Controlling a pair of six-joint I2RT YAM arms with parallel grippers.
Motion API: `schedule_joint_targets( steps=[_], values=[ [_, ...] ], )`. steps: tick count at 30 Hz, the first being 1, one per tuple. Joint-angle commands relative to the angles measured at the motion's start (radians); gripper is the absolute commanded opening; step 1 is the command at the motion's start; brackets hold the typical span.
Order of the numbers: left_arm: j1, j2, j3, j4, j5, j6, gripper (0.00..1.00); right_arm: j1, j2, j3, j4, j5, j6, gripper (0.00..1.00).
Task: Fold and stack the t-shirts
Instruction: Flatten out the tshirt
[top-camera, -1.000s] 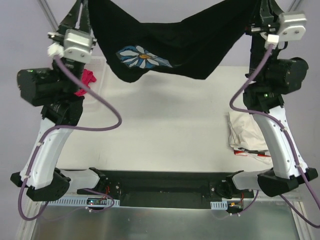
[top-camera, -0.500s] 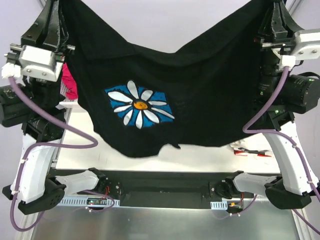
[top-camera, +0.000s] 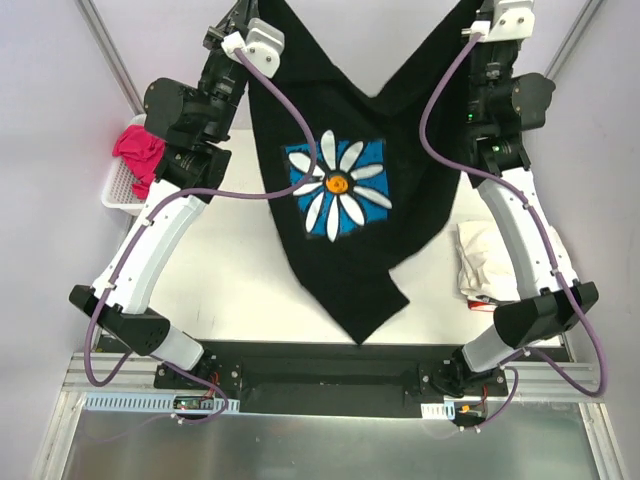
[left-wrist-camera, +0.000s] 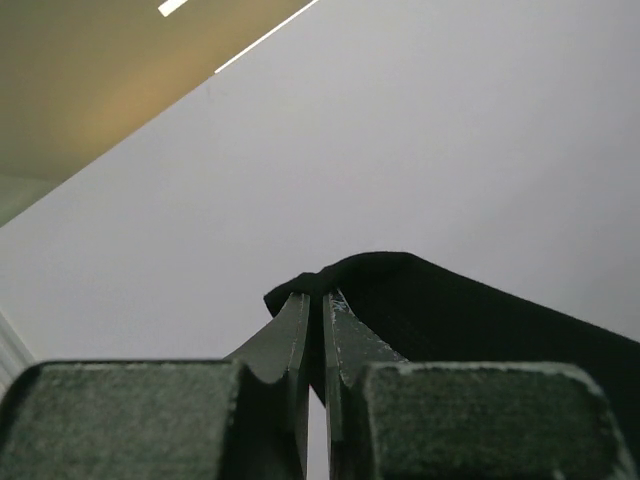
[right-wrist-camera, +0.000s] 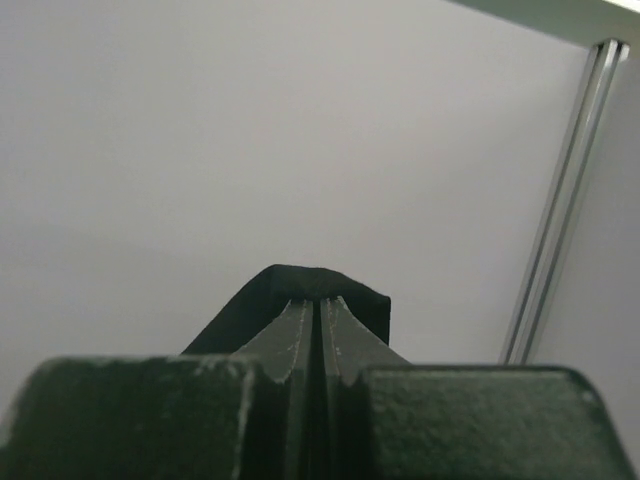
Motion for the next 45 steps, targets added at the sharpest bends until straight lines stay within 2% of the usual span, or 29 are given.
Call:
schedule_joint_targets(
  steps=[1,4,10,25,31,39,45],
  values=[
    [0.033,-0.102,0.052,0.126,0.029,0.057,0.00,-0.144,-0.025,0.099,0.067,0.012,0.195,0.01],
    [0.038,-0.147,0.037,0.112,0.018,0.095,0.00,-0.194,-0.035,0.101,0.050,0.023,0.205,0.01],
    [0.042,-0.262,-0.066,0.109,-0.045,0.175,0.00,-0.208,-0.117,0.035,0.050,0.026,0.165,0.01],
    [0.044,-0.429,-0.145,0.077,-0.039,0.153,0.00,-0.208,-0.304,-0.065,-0.019,0.011,0.200,0.01],
    [0.044,-0.388,-0.150,0.097,-0.045,0.148,0.00,-0.206,-0.296,-0.074,-0.020,0.008,0.202,0.01],
    [0.044,-0.250,-0.106,0.155,-0.040,0.188,0.00,-0.209,-0.155,-0.027,0.020,0.020,0.139,0.01],
    [0.056,-0.214,-0.072,0.166,-0.024,0.205,0.00,-0.217,-0.062,0.053,0.039,0.015,0.163,0.01]
  ],
)
